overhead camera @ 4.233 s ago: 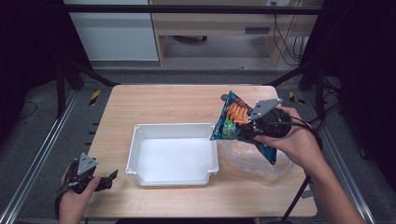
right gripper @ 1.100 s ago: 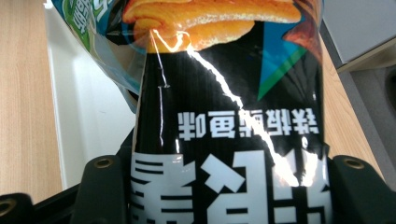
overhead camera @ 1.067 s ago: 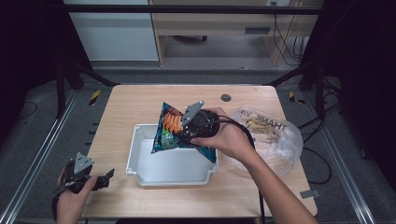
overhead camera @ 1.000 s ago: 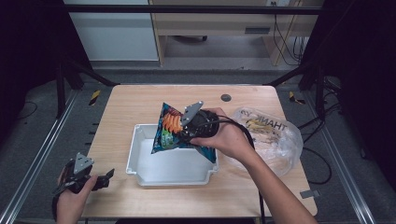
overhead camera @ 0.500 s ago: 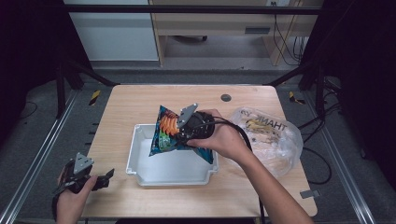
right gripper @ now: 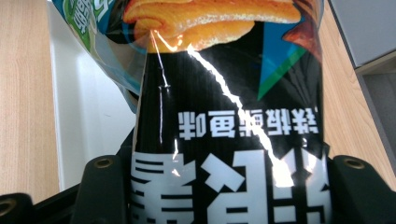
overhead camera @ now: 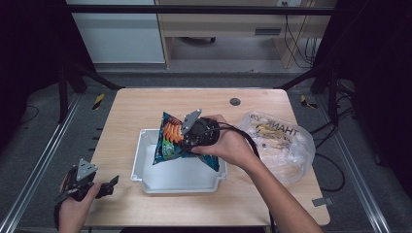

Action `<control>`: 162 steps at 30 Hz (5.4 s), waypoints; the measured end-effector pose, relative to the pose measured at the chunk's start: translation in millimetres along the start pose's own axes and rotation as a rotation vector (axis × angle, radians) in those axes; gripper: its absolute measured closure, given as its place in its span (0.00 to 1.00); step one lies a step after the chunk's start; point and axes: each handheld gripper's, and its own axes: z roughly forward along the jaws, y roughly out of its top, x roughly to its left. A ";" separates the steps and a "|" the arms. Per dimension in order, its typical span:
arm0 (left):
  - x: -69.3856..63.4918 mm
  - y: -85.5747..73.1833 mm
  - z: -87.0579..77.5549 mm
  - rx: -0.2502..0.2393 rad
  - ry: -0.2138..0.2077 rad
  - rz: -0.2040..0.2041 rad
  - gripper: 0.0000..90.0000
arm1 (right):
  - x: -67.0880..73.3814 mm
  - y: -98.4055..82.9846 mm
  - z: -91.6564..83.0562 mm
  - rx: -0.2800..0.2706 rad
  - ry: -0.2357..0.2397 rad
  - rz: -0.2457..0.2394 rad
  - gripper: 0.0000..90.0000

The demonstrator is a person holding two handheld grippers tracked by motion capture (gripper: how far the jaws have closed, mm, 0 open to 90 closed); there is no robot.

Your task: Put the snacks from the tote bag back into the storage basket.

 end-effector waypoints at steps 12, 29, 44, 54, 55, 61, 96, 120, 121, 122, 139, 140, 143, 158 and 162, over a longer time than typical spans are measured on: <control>-0.1 0.0 0.2 0.000 -0.002 0.000 0.05 | 3.5 3.5 8.8 0.007 0.020 -0.023 0.44; -0.4 0.1 0.5 -0.001 -0.004 -0.001 0.05 | 8.9 7.7 34.4 0.036 0.065 -0.042 0.44; 0.0 0.1 0.3 -0.002 -0.004 0.000 0.05 | 12.2 3.4 55.0 0.077 0.108 -0.040 0.44; -0.3 0.3 0.7 -0.001 -0.006 0.000 0.05 | 13.4 -2.1 64.8 0.094 0.128 -0.035 0.44; -0.3 0.4 0.7 0.000 -0.007 0.002 0.05 | 13.8 -3.1 66.3 0.094 0.131 -0.028 0.44; -0.2 0.2 0.8 -0.001 -0.006 -0.001 0.05 | 15.8 -7.6 73.5 0.109 0.145 -0.026 0.44; -0.5 0.3 1.0 0.002 -0.009 0.002 0.05 | 13.2 -12.6 93.3 0.129 0.174 -0.006 0.43; -0.5 0.3 1.1 0.002 -0.010 0.003 0.05 | 15.4 -12.3 94.7 0.133 0.170 0.010 0.41; -0.5 0.3 1.1 0.002 -0.010 0.003 0.05 | 15.6 -12.3 94.7 0.133 0.170 0.009 0.41; -0.5 0.4 1.1 0.002 -0.010 0.003 0.05 | 15.8 -12.2 94.7 0.135 0.169 0.009 0.41; -0.5 0.2 1.5 0.004 -0.011 0.002 0.05 | 17.9 -11.3 90.4 0.133 0.171 0.018 0.24; -0.5 0.2 1.5 0.004 -0.011 0.002 0.05 | 17.9 -11.3 90.4 0.133 0.171 0.018 0.24; -0.5 0.2 1.5 0.005 -0.012 0.001 0.05 | 18.4 -11.2 87.4 0.128 0.162 0.022 0.20; -0.7 0.1 1.9 0.010 -0.013 0.004 0.05 | 16.5 -10.8 62.5 0.079 0.106 0.023 0.14; -0.6 0.0 1.9 0.010 -0.013 0.003 0.05 | 15.4 -11.2 58.8 0.065 0.097 0.026 0.13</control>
